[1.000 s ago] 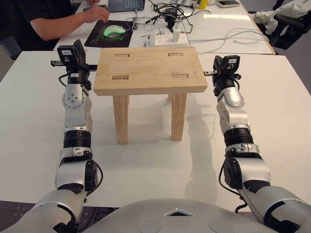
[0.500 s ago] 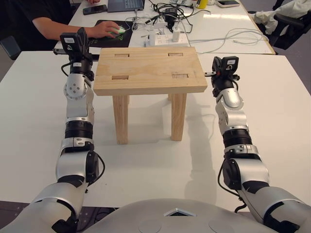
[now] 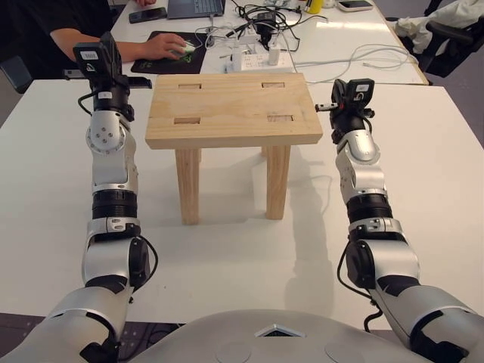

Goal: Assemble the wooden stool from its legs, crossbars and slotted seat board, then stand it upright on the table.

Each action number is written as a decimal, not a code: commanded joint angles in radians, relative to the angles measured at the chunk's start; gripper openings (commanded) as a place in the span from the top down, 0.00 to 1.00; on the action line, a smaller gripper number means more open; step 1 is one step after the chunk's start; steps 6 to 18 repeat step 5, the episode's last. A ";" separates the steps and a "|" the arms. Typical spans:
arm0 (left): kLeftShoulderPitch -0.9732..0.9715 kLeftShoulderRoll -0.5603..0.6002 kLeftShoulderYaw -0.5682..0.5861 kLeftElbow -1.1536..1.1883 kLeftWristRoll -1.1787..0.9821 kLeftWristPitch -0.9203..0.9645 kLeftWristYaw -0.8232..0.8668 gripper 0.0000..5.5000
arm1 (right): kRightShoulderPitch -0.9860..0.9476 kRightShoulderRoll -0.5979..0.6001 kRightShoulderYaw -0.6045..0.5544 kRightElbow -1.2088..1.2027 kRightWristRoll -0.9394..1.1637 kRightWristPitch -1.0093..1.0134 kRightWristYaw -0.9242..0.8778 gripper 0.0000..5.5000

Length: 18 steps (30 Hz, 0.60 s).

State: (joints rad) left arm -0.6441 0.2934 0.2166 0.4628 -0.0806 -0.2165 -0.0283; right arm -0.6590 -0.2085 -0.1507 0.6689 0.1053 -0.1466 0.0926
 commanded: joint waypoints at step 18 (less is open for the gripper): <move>-0.034 -0.006 -0.006 0.025 -0.022 0.018 -0.027 1.00 | -0.031 -0.009 -0.009 0.029 -0.018 -0.013 -0.033 1.00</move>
